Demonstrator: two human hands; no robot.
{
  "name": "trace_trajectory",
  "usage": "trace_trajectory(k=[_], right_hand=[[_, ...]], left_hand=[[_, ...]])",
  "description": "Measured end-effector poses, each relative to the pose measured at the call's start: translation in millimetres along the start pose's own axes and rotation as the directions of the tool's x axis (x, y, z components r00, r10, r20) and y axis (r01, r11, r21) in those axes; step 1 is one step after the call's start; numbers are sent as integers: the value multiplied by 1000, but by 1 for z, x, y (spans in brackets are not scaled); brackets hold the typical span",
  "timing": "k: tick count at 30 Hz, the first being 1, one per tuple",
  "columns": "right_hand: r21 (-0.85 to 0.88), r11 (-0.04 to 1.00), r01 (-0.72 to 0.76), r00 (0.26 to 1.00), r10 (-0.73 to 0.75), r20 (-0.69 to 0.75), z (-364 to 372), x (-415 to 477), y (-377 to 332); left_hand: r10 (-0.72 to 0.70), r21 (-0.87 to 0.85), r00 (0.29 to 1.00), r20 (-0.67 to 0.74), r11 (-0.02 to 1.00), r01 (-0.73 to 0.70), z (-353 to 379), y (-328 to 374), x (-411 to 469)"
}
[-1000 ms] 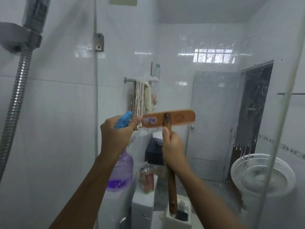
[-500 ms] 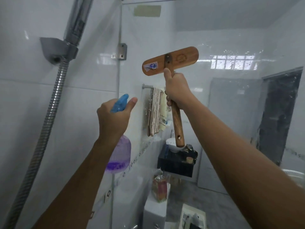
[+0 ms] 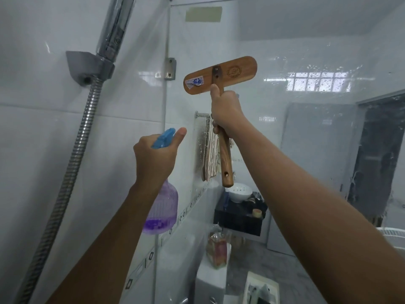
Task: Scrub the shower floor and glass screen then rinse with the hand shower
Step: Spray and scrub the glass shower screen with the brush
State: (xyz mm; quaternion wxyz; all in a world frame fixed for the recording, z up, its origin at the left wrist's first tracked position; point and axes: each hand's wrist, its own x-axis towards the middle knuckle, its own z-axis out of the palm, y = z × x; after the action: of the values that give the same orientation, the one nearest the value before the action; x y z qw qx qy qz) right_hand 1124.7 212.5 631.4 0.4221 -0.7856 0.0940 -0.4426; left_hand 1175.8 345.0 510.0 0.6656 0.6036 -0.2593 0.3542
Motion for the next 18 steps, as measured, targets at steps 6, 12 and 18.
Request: trace_trajectory(k=[6,12,18], right_hand=[[-28,1000,12,999,-11,48,37,-65,69],[-48,970,-240,954,245,171,91,-184,181],[7,998,-60,997,60,55,75,-92,95]], left_hand=[[49,65,999,-13,997,-48,-12,-22,-20],[-10,141,999,37,990,5,-29,-48,-47],[-50,151,998,44,988,43,-37,-57,-50]])
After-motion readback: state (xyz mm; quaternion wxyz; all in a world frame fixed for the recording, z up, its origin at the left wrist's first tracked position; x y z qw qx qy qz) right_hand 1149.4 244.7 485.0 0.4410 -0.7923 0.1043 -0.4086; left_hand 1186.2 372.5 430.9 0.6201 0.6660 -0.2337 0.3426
